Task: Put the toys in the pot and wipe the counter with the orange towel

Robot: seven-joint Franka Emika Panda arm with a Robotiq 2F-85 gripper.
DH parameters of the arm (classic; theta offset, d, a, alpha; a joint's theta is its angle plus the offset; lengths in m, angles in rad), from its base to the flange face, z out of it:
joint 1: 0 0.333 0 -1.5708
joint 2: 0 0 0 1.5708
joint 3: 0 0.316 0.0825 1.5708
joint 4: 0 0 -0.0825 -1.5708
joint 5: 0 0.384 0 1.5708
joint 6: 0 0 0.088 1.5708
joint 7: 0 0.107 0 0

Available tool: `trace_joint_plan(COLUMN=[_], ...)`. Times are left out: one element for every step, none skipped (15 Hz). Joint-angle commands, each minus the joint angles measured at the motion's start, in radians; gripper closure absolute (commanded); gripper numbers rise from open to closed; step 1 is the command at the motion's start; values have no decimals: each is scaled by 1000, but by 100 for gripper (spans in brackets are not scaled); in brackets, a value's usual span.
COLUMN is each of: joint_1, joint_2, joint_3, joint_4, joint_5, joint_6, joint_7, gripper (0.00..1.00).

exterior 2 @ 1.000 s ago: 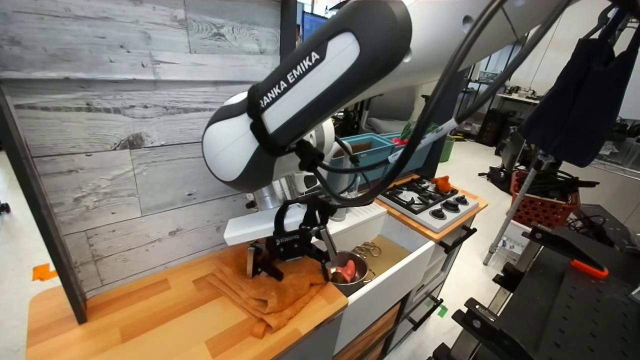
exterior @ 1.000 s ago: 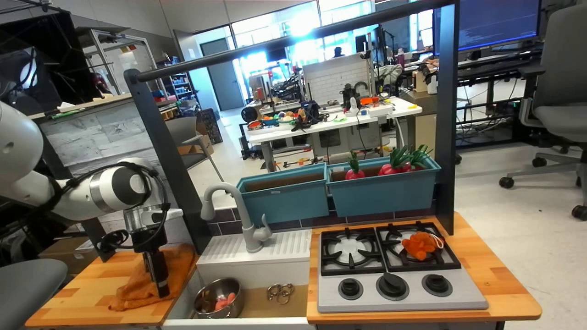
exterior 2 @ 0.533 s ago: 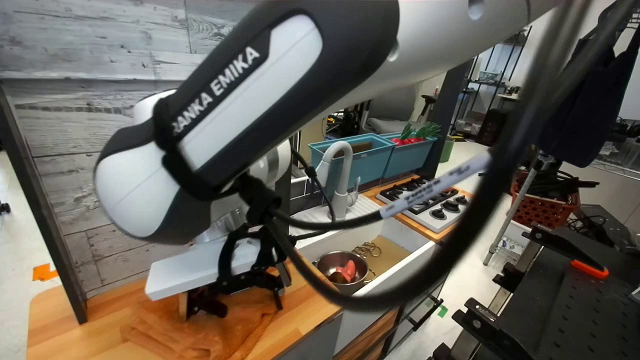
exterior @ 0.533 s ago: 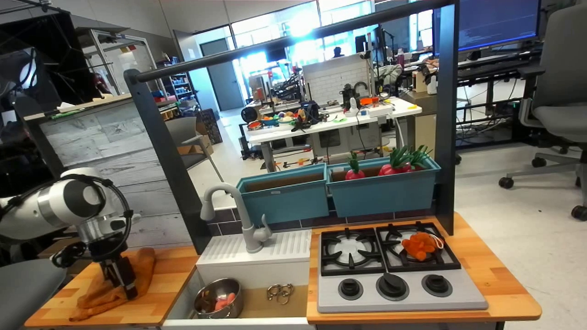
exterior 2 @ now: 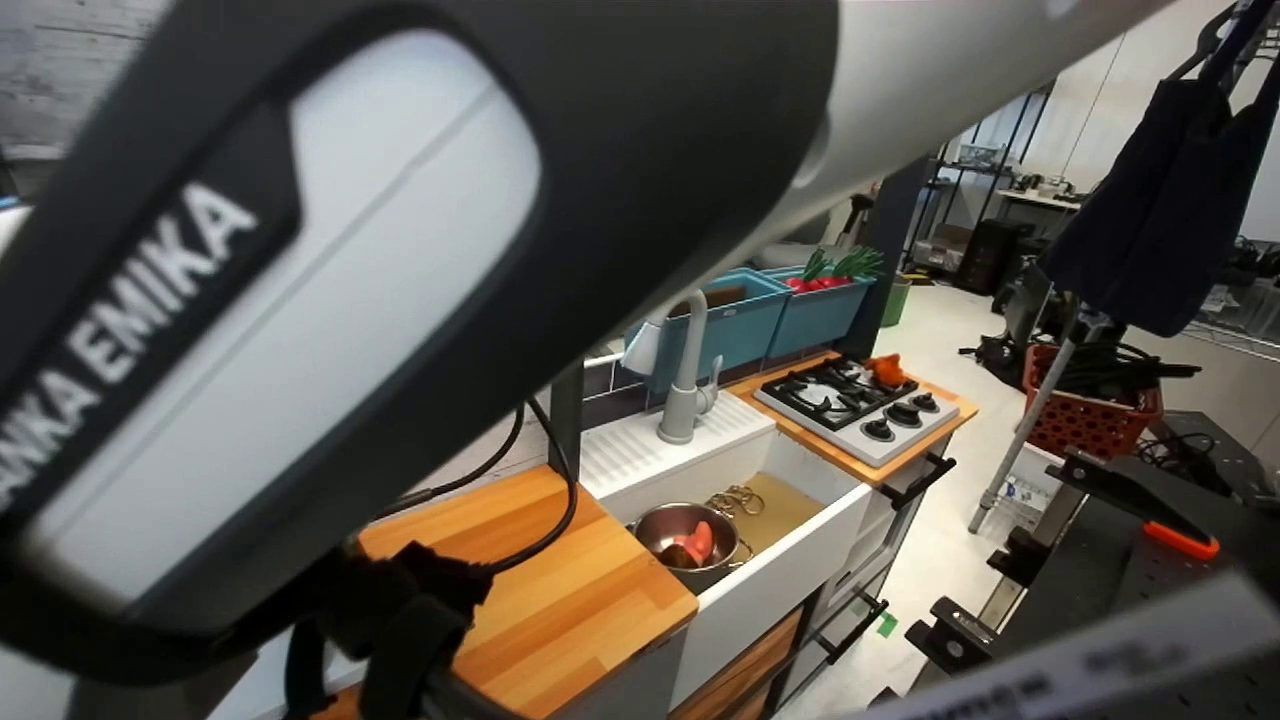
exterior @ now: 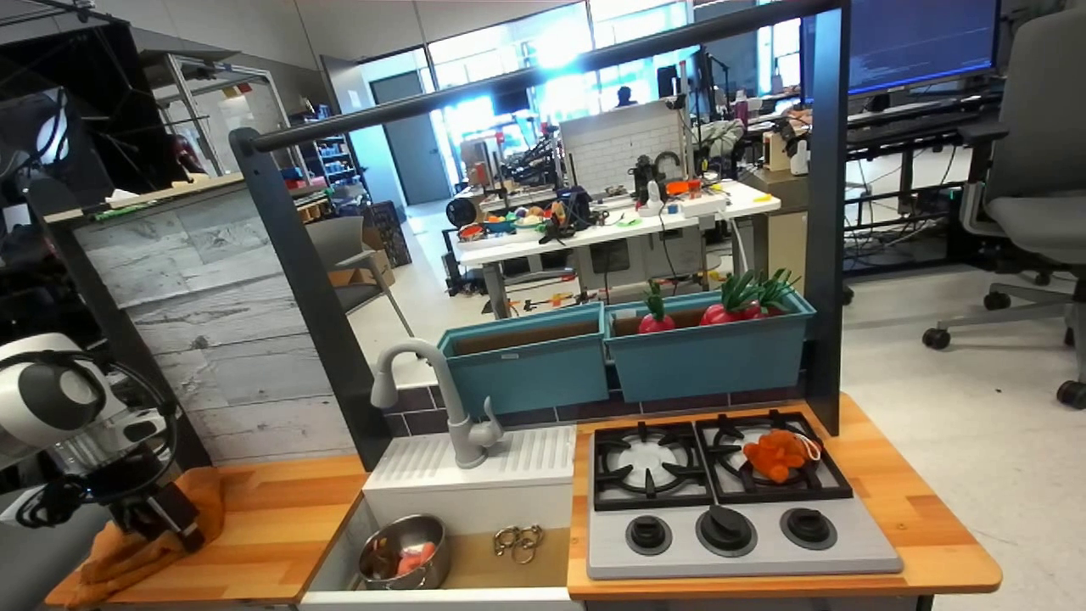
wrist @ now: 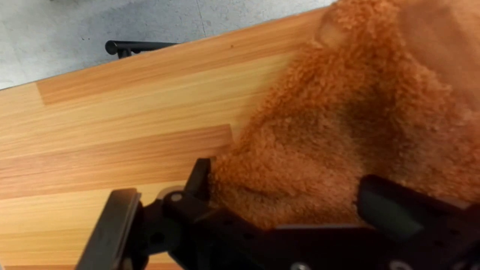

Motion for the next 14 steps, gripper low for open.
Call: trace_joint_plan(joint_1=[-8,-24,-40,-64,-86,-110,-136,-161,-181,-199,-213,-224,-231,-233], joint_2=[29,22,12,-4,-17,-27,-38,-49,-61,-71,-81,-90,-95,-100], joint_3=[5,5,4,10,10,10,9,0,-5,-9,-13,-14,-11,-5], joint_4=[18,12,0,-22,-47,-68,-90,-112,-138,-154,-176,-194,-209,-227], joint_5=[-2,7,15,32,41,52,69,80,90,96,96,95,94,90], joint_6=[57,42,21,-11,-13,-20,-38,-50,-63,-67,-65,-69,-70,-64], joint_7=[-23,-23,-20,-17,-16,-10,0,12,22,22,20,16,14,7], gripper=[0,0,0,0,0,0,0,0,0,0,0,0,0,0])
